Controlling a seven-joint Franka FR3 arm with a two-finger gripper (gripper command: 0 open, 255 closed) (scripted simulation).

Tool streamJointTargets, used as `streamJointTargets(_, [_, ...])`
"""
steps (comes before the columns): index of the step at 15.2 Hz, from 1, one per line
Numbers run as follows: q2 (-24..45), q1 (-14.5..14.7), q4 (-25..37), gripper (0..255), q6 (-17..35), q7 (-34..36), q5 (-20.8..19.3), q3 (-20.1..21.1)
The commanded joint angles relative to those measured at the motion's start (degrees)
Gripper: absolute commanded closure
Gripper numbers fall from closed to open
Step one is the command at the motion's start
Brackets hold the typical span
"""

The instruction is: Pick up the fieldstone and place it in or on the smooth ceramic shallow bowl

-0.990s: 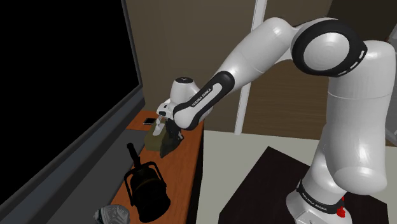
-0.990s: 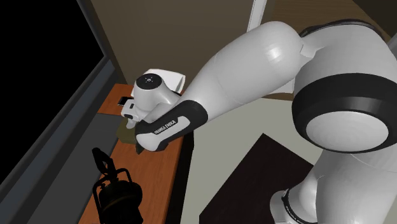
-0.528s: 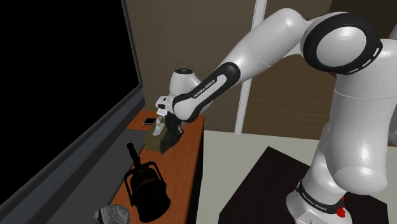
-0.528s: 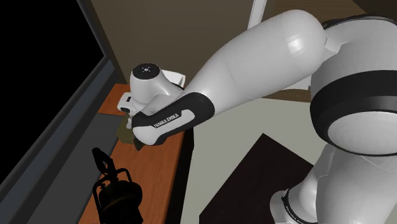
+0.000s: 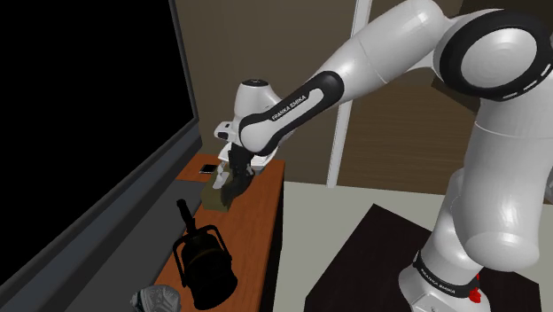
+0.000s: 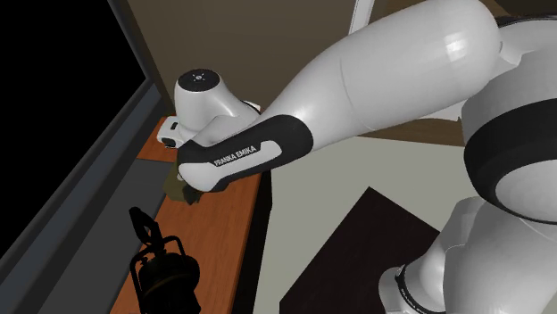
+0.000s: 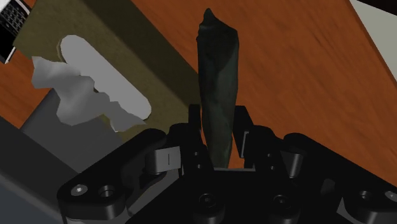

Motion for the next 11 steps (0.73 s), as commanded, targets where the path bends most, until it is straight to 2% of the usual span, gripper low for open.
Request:
streamJointTargets(1, [-0.83, 0.0, 0.57, 255, -1.4, 0.14, -0.1, -0.03])
streamJointTargets(11, [-4.57, -0.04, 3.98, 255, -8.54, 0.67, -0.46, -0.12])
